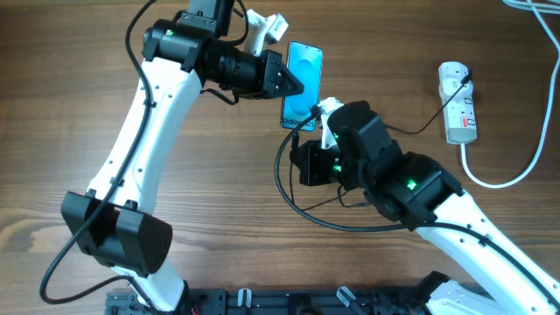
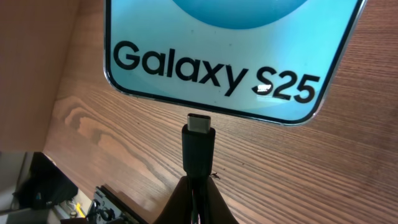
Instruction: Plug charger to phone and switch on socket
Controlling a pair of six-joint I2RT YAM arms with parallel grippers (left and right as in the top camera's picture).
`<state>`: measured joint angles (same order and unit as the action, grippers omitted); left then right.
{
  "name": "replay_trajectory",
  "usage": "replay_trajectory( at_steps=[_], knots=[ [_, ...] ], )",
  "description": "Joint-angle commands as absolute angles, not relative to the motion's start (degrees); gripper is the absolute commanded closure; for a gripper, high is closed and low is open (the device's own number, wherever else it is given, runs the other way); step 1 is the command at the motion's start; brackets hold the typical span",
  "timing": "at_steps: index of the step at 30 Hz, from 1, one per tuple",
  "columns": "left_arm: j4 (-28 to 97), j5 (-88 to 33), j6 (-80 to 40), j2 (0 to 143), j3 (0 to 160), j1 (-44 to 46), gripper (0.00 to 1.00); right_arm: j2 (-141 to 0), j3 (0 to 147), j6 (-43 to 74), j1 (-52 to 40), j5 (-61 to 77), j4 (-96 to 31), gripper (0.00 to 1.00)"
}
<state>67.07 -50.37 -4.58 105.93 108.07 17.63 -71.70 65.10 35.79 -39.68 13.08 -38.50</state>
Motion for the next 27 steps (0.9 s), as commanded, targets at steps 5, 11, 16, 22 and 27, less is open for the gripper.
replay_trajectory(
  at_steps=[5, 11, 16, 22, 27],
  knots=[
    [67.09, -53.08, -3.38, 104.62, 108.77, 17.80, 0.96, -72.12, 66.43, 36.16, -39.51, 13.61, -38.17, 0.95],
    [67.11, -53.08, -3.38, 104.62, 108.77, 17.80, 0.96, -72.12, 66.43, 36.18, -39.51, 13.63, -38.17, 0.96],
    [67.33, -53.08, -3.38, 104.62, 108.77, 17.80, 0.96, -72.12, 66.43, 36.16, -39.51, 13.58, -38.15, 0.96],
    [67.96, -53.10, -3.40, 104.62, 108.77, 17.80, 0.96, -72.12, 66.43, 36.21, -39.51, 13.56, -38.17, 0.95],
    [68.20, -53.10, -3.40, 104.62, 108.77, 17.80, 0.96, -72.12, 66.43, 36.73, -39.51, 13.56, -38.17, 0.95]
  ],
)
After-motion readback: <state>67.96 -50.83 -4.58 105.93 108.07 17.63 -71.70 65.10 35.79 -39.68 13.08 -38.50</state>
